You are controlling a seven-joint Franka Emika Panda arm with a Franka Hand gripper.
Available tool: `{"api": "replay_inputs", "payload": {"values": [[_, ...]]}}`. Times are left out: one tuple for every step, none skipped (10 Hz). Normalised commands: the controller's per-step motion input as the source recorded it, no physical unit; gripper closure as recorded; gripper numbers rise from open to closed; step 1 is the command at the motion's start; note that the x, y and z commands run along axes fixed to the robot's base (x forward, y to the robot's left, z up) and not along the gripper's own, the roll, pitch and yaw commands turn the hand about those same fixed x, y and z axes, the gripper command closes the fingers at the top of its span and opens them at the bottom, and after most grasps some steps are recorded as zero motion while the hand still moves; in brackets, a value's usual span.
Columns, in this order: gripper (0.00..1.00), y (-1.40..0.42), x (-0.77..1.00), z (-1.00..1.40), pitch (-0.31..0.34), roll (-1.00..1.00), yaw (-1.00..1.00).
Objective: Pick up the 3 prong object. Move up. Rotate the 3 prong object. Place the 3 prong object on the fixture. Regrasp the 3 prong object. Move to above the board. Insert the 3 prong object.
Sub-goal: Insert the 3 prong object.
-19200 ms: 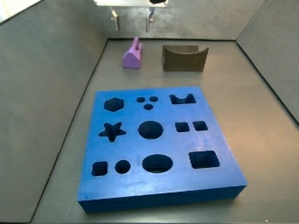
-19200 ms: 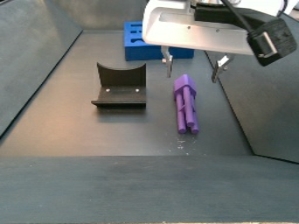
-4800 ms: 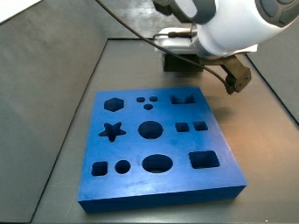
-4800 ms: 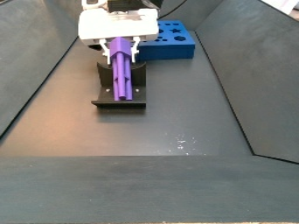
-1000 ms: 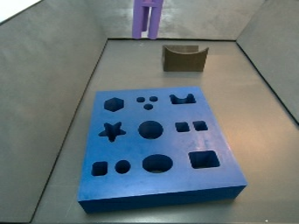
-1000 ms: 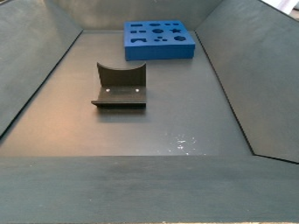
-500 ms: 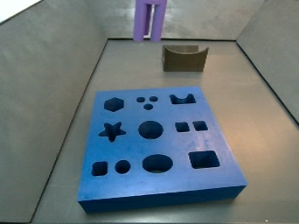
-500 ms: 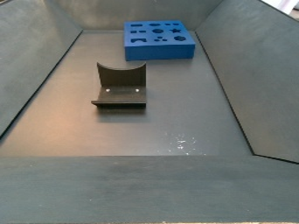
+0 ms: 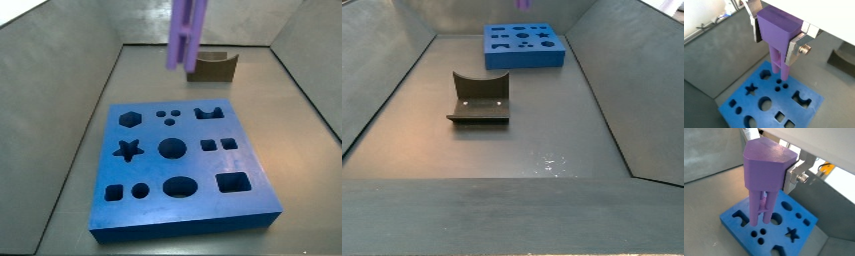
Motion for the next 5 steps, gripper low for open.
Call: {"api": "replay_inputs", "payload": {"values": [[1.00, 0.21, 0.11, -0.74, 0.000, -0.21, -0.18], [1.00, 0.02, -0.11, -0.60, 0.000, -0.24, -0.66], [1.00, -0.02, -0.02, -0.55, -0.046, -0.09, -0.95], [1.00, -0.01, 0.00, -0.51, -0.031, -0.05, -1.00], [1.00, -0.01, 0.00, -0.47, -0.043, -0.05, -1.00]]}}
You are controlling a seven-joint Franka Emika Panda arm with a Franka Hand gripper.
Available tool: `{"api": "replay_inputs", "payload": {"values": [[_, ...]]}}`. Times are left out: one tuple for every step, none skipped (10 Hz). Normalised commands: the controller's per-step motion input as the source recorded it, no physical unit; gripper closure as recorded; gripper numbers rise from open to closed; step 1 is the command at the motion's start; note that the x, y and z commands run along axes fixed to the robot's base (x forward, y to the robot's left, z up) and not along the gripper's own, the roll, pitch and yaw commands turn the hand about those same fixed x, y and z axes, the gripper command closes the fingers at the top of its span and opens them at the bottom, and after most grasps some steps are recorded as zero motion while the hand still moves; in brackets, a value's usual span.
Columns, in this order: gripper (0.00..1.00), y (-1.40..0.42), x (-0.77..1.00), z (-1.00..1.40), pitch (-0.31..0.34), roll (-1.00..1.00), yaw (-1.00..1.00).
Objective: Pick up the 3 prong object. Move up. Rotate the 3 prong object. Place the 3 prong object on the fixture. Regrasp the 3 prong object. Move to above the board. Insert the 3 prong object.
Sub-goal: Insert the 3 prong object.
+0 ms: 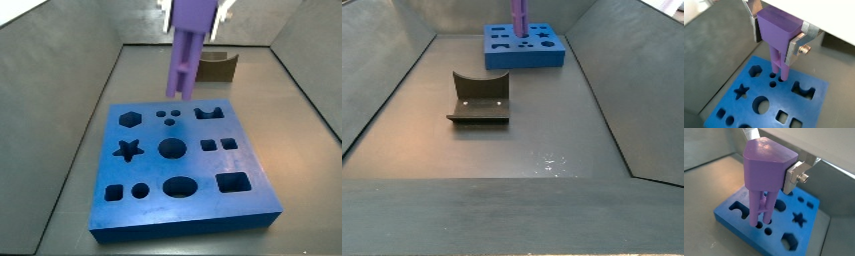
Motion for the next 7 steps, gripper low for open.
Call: {"api": "replay_inputs", "payload": {"values": [[1.00, -0.07, -0.01, -0.29, -0.187, -0.14, -0.94], [1.00, -0.09, -0.04, -0.20, -0.260, -0.21, -0.88], [1.00, -0.08, -0.06, -0.13, -0.301, -0.30, -0.81], [1.00, -0.05, -0.06, -0.07, -0.310, -0.36, -0.77], [1.00, -0.04, 0.00, -0.04, -0.263, -0.33, -0.81], [1.00, -0.05, 0.00, -0.02, -0.133, -0.15, -0.96], [1.00, 0.00, 0.00, 0.00, -0.024, 0.00, -1.00]]}}
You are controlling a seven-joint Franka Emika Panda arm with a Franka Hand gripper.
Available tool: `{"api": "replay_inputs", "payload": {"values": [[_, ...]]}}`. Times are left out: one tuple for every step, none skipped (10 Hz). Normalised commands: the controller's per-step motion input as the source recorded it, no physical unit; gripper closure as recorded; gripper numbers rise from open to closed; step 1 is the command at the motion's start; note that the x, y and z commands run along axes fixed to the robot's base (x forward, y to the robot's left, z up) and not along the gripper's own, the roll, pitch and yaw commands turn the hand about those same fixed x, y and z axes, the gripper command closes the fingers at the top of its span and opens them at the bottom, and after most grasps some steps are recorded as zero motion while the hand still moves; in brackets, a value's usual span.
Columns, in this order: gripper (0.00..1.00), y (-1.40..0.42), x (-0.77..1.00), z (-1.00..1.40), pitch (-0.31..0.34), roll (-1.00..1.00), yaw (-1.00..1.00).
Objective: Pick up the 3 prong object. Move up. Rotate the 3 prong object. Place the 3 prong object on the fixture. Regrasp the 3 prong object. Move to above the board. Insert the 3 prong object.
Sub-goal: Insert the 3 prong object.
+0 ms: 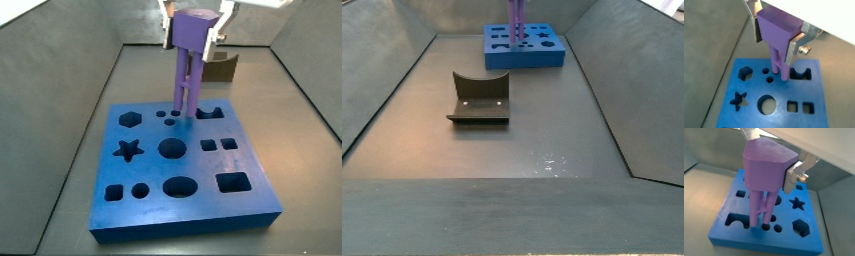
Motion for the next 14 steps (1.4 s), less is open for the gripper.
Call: {"api": "replay_inputs", "payload": {"values": [[1.00, 0.00, -0.05, 0.00, 0.013, 0.10, -0.99], [1.00, -0.02, -0.10, -0.01, 0.050, 0.14, -0.95], [1.00, -0.02, -0.10, -0.01, 0.051, 0.14, -0.95], [1.00, -0.06, -0.16, -0.01, 0.106, 0.21, -0.89], [1.00, -0.09, -0.29, -0.13, 0.090, 0.16, -0.76], [1.00, -0.01, -0.50, -0.13, 0.076, 0.06, -0.57], [1.00, 0.00, -0.71, -0.22, -0.013, -0.16, -0.08], [1.00, 0.00, -0.47, -0.15, -0.067, -0.28, 0.17], [1.00, 0.00, -0.25, -0.13, -0.051, -0.24, 0.23], [1.00, 0.00, -0.01, -0.18, 0.000, -0.23, 0.24], [1.00, -0.06, 0.17, -0.17, 0.030, -0.31, 0.08], [1.00, -0.02, 0.30, -0.16, 0.044, -0.29, 0.00], [1.00, -0.01, 0.35, -0.24, 0.054, -0.20, 0.00], [1.00, 0.00, 0.17, -0.37, 0.020, -0.08, 0.00]]}}
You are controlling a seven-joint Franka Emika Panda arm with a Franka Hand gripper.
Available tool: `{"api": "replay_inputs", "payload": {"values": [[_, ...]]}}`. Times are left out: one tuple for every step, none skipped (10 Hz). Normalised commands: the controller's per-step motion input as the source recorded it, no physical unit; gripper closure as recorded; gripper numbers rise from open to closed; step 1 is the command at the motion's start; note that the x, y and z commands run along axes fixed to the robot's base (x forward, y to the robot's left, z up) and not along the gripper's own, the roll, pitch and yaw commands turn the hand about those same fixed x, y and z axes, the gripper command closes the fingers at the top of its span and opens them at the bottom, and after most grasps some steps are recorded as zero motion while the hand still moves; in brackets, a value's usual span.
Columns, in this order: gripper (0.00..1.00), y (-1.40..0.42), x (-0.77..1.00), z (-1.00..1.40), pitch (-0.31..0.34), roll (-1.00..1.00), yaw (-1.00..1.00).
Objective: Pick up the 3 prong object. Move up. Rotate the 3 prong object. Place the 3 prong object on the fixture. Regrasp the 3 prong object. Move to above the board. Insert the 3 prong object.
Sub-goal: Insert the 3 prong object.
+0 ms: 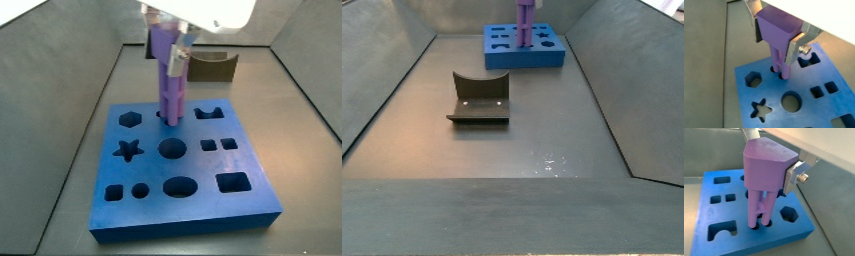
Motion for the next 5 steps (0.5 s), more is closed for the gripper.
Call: {"api": "replay_inputs", "payload": {"values": [[1.00, 0.03, 0.00, -0.52, 0.007, 0.00, 0.00], [1.00, 0.13, -0.23, -0.41, 0.043, 0.00, -0.02], [1.00, 0.07, -0.37, -0.23, 0.046, -0.03, -0.06], [1.00, 0.02, -0.32, -0.17, 0.000, -0.18, 0.00], [1.00, 0.00, -0.06, -0.22, 0.000, -0.20, 0.00]]}}
